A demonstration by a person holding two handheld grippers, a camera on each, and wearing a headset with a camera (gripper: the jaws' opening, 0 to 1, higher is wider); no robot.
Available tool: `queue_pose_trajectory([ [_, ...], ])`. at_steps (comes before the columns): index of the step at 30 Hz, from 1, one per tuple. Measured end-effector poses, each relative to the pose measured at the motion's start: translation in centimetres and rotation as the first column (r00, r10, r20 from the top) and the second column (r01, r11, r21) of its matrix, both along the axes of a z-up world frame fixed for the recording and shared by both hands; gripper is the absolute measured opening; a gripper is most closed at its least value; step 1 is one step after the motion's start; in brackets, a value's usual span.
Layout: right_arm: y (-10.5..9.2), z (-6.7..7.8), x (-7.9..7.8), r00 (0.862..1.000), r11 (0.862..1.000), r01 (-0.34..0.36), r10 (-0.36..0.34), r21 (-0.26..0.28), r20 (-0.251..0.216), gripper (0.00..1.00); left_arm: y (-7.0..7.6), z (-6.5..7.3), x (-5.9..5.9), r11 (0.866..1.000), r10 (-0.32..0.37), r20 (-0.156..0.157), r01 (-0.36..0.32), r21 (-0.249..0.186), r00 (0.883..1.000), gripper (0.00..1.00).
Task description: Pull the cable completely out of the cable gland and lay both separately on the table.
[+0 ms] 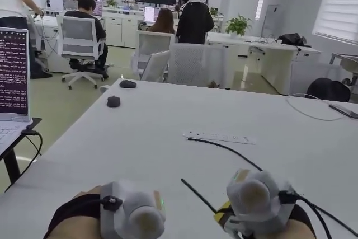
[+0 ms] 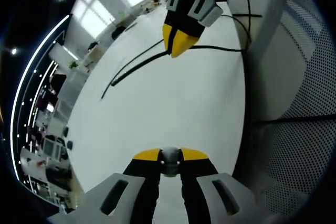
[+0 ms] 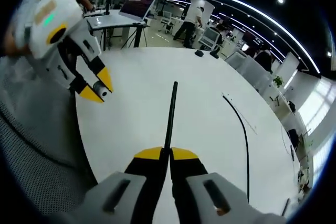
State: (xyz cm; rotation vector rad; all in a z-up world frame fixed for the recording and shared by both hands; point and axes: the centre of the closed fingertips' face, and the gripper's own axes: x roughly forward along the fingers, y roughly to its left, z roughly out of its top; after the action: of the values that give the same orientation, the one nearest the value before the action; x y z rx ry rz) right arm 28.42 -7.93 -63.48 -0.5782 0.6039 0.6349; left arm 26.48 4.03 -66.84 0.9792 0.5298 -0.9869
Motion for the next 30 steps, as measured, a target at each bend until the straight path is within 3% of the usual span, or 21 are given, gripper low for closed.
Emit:
queue_pose_trajectory([
  [5, 0.4, 3.8, 3.9, 0.996, 0.999, -0.039, 0.04, -0.011, 0.074, 0.03, 0.1, 0.0, -0.1, 1.0, 0.002, -0.004, -0.002, -0.006, 1.0, 0.14],
  [8, 1.0, 5.7, 7.3, 0.991, 0.997, -0.07, 0.072, -0.029, 0.11, 0.03, -0.1, 0.2, 0.0, 1.0, 0.004, -0.002, -0.004, -0.015, 1.0, 0.14],
  [12, 1.8, 6.2, 12.0, 0.987, 0.994, -0.101, 0.106, -0.047, 0.12, 0.04, 0.3, 0.2, 0.2, 1.0, 0.014, -0.005, -0.014, -0.013, 1.0, 0.14],
  [16, 2.0, 5.0, 16.7, 0.988, 0.992, -0.11, 0.115, -0.058, 0.106, 0.04, 0.5, 0.4, 0.2, 0.999, 0.035, -0.016, -0.035, -0.036, 0.999, 0.14],
  [19, 1.7, 2.1, 19.8, 0.995, 0.994, -0.089, 0.092, -0.066, 0.04, 0.04, 0.4, 0.1, -0.1, 0.999, 0.028, -0.029, -0.029, -0.031, 0.999, 0.14],
  [22, 1.0, -0.4, 20.9, 0.997, 0.993, -0.072, 0.07, -0.088, -0.027, 0.04, 0.5, 0.0, -0.2, 0.999, 0.029, -0.036, -0.03, -0.03, 0.999, 0.14],
  [24, 0.3, -1.7, 21.7, 0.998, 0.994, -0.048, 0.044, -0.1, -0.049, 0.06, 0.5, -0.3, -0.4, 0.999, 0.028, -0.048, -0.03, -0.028, 0.998, 0.14],
  [27, -0.1, -2.5, 21.9, 0.997, 0.994, -0.043, 0.036, -0.097, -0.069, 0.11, 0.5, -0.5, -0.5, 0.999, 0.024, -0.057, -0.026, -0.025, 0.998, 0.14],
  [30, -0.8, -2.0, 21.3, 0.997, 0.994, -0.039, 0.032, -0.103, -0.067, 0.14, 0.5, -0.4, -0.3, 0.999, 0.032, -0.061, -0.035, -0.036, 0.998, 0.14],
])
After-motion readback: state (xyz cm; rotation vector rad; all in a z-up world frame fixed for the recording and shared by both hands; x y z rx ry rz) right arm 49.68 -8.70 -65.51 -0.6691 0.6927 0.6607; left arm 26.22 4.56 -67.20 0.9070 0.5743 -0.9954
